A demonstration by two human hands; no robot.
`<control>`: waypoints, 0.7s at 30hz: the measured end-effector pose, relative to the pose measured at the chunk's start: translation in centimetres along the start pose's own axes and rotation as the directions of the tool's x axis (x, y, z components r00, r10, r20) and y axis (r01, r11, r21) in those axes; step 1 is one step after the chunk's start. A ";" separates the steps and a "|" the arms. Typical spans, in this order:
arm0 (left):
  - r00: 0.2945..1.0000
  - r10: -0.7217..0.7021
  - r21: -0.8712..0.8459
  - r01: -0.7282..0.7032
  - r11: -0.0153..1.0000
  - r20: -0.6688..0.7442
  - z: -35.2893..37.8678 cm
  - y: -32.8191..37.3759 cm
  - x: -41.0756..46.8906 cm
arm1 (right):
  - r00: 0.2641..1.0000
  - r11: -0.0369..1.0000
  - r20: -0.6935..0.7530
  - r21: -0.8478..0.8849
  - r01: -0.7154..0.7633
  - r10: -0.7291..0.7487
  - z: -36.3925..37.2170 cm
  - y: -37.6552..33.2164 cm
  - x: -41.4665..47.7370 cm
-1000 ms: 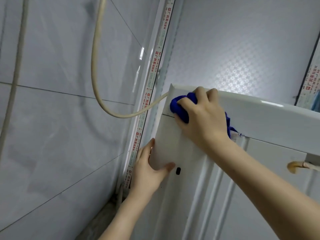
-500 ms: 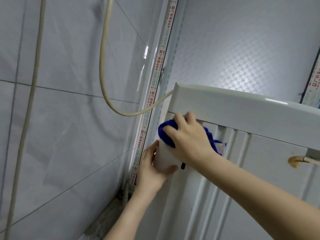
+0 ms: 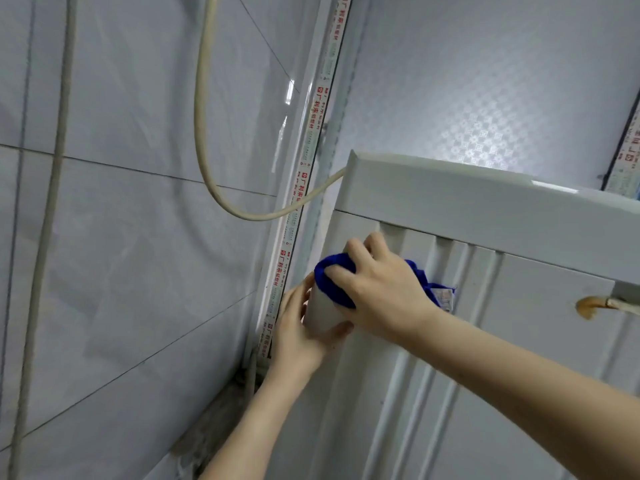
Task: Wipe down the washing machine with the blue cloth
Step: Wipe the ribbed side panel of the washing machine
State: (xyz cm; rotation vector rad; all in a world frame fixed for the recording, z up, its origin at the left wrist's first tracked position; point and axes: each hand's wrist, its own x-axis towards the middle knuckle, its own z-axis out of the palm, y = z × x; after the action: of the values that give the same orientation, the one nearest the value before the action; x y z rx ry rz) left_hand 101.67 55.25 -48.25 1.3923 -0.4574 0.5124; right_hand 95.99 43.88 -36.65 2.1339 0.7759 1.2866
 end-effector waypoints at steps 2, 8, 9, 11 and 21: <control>1.000 -0.003 0.001 0.003 1.000 -0.005 -0.1 -0.1 -0.2 | 1.000 1.000 -0.013 -0.010 -0.014 0.014 -1.0 1.9 1.6; 0.996 0.068 0.052 -0.065 0.997 -0.050 0.0 -1.1 -0.2 | 0.877 0.910 -0.275 -0.022 -0.415 0.394 -2.2 4.2 1.6; 0.997 0.069 0.060 -0.067 0.996 -0.047 0.0 -1.1 -0.2 | 0.887 0.916 -0.273 -0.041 -0.398 0.373 -1.5 3.1 0.3; 0.997 0.063 0.071 -0.060 0.996 -0.039 -0.1 -1.0 -0.1 | 0.900 0.923 -0.245 -0.046 -0.382 0.361 -0.5 1.3 -1.8; 0.997 0.061 0.087 -0.056 0.995 -0.057 0.0 -0.3 -0.3 | 0.858 0.892 -0.272 0.002 -0.451 0.435 0.0 0.7 -2.4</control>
State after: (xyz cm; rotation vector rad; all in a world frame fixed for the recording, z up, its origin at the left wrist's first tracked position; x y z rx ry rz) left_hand 101.59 55.16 -48.68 1.4442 -0.4334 0.6257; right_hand 95.16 41.74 -37.62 2.1925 0.3354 1.8395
